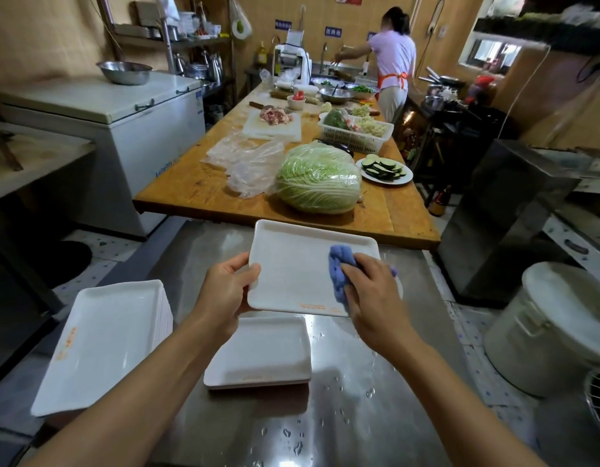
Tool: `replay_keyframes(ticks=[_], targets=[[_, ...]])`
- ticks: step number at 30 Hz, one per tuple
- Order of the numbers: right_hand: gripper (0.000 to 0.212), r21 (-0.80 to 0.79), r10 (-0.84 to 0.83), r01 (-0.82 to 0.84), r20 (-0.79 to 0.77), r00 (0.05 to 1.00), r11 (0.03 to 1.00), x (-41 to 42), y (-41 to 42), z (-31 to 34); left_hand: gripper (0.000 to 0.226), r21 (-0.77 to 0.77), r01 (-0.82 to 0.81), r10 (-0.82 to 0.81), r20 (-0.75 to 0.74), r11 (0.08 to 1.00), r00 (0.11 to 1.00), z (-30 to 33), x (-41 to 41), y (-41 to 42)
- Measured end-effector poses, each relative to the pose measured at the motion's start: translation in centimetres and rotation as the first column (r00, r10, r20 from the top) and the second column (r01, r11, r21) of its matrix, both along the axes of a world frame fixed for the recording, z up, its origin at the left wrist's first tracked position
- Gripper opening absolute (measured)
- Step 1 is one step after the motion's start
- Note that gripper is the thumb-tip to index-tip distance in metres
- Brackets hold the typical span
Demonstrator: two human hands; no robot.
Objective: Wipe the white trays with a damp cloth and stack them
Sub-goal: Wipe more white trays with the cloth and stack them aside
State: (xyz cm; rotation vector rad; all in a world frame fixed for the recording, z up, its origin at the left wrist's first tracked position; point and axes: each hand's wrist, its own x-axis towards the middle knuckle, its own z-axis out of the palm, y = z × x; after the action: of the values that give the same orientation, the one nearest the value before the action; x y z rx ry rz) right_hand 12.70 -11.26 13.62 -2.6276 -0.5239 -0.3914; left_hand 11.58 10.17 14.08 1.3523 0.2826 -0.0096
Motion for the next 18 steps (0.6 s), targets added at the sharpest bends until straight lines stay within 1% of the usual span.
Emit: replay_keyframes(ticks=[2,4,6,9,11,13,16,18], targets=[[0.031,0.013,0.089,-0.089,0.019,0.996,0.996,0.0,1.6,0.7,0.023,0.004,0.029,-0.03,0.022,1.0,0.999,0.2,0.0,-0.6],[0.035,-0.002,0.125,-0.125,0.06,0.99,0.992,-0.2,3.6,1.2,0.023,0.038,0.056,-0.058,0.042,0.998,0.997,0.2,0.0,-1.1],[0.04,-0.033,0.14,-0.137,0.102,0.985,0.99,0.0,5.2,1.8,0.027,0.055,0.069,-0.072,0.063,0.996,0.995,0.2,0.0,-1.5],[0.047,-0.152,0.127,-0.105,0.143,0.981,0.983,1.1,6.1,2.2,0.031,0.081,0.053,-0.059,0.078,0.995,0.995,0.3,-0.3,-1.5],[0.046,-0.2,0.087,-0.05,0.181,0.98,0.978,1.7,5.5,2.2,0.033,0.094,0.044,-0.052,0.083,0.995,0.995,0.4,-0.4,-1.3],[0.045,-0.229,0.012,0.032,0.189,0.982,0.973,1.9,3.9,1.9,0.033,0.081,0.027,-0.033,0.075,0.996,0.997,0.5,-0.5,-0.9],[0.042,-0.22,-0.143,0.176,0.157,0.977,0.959,2.5,0.5,1.2,0.035,0.014,-0.014,0.013,0.058,1.0,0.998,0.8,-0.4,-0.1],[0.041,-0.232,-0.221,0.246,0.127,0.967,0.941,2.8,-1.3,1.0,0.035,-0.002,-0.024,0.024,0.059,1.0,0.998,1.0,-0.3,0.3]])
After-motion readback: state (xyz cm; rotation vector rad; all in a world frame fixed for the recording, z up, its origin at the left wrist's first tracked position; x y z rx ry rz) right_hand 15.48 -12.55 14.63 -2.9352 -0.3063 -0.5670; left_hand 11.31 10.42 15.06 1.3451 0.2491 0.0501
